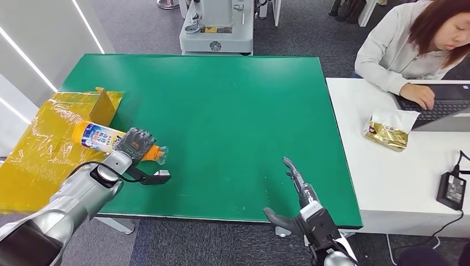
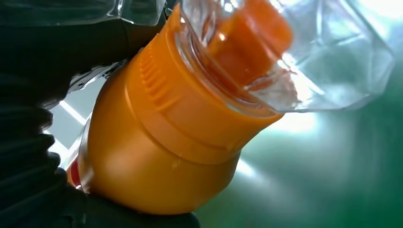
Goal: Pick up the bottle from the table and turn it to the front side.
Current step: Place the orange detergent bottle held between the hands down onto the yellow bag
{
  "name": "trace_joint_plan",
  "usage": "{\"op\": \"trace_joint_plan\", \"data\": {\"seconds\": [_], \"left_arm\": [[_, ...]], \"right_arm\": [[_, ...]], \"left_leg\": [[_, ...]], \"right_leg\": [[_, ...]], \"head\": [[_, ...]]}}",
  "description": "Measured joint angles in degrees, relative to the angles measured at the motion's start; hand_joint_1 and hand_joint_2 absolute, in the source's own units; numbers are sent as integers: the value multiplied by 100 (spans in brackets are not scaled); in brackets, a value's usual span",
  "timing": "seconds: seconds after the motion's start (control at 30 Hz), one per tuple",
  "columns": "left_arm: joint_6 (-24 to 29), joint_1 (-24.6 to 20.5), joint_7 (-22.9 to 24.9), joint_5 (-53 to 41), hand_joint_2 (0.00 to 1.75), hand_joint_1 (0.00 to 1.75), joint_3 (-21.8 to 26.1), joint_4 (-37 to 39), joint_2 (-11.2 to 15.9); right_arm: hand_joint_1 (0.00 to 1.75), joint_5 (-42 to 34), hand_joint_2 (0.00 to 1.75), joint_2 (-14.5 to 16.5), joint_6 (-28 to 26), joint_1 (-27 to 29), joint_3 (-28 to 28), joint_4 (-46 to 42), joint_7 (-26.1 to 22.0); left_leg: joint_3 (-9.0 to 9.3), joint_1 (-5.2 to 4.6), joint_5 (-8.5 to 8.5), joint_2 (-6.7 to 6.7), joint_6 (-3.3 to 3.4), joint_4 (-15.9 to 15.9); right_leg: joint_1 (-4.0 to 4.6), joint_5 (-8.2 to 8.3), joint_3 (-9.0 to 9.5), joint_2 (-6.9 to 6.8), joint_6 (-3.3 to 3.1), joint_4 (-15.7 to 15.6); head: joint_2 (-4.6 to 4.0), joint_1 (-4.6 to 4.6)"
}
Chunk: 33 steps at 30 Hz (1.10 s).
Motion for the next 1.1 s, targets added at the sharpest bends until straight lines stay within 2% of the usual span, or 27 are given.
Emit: {"op": "trace_joint_plan", "data": {"seconds": [0.23, 0.4, 0.43, 0.47, 0.57, 0.6, 0.9, 1.1], "left_arm": [[-25, 92, -13, -2, 175, 175, 2, 16, 118], [23, 140, -69, 466, 175, 175, 146, 16, 113], [37, 150, -69, 580, 175, 169, 200, 16, 107], [44, 160, -71, 691, 175, 137, 268, 16, 98], [25, 185, -102, 882, 175, 14, 505, 18, 78], [17, 190, -118, 897, 175, 2, 567, 18, 75], [-174, 220, -204, 1098, 175, 0, 1017, 33, 86], [-269, 235, -174, 1047, 175, 0, 1137, 40, 80]], "right_arm": [[0, 8, 175, 0, 52, -35, 4, 1, 2], [0, 26, 175, 0, 71, -45, 33, 0, 7], [0, 32, 175, 0, 68, -42, 39, -3, 11], [0, 44, 175, 0, 66, -34, 44, -15, 21], [0, 99, 175, 0, 68, -11, 58, -69, 43], [0, 113, 175, 0, 72, -8, 63, -81, 45], [0, 231, 175, -66, 85, 143, 92, -291, 105], [0, 210, 175, -148, 36, 326, 90, -457, 133]], "left_leg": [[0, 0, 0, -2, 0, 1], [0, 0, 0, -2, 0, 1], [1, 0, 0, -2, 0, 1], [1, 0, 0, -2, 0, 1], [0, 0, 0, -1, 0, 1], [0, 0, 0, -1, 0, 1], [0, 0, -1, -2, 0, 0], [1, 0, -2, -1, -1, 0]], "right_leg": [[0, 0, 0, -2, 0, -1], [0, 0, -1, -2, 0, -1], [0, 0, -1, -2, 0, -1], [0, 0, -1, -2, 0, -1], [0, 0, -1, -1, 0, -1], [0, 0, -1, -1, 0, -1], [0, -1, -1, -1, 1, -2], [-1, -1, -1, -1, 1, -2]], "head": [[0, 0], [0, -1], [0, -1], [0, -1], [0, -1], [0, -1], [0, -1], [0, 0]]}}
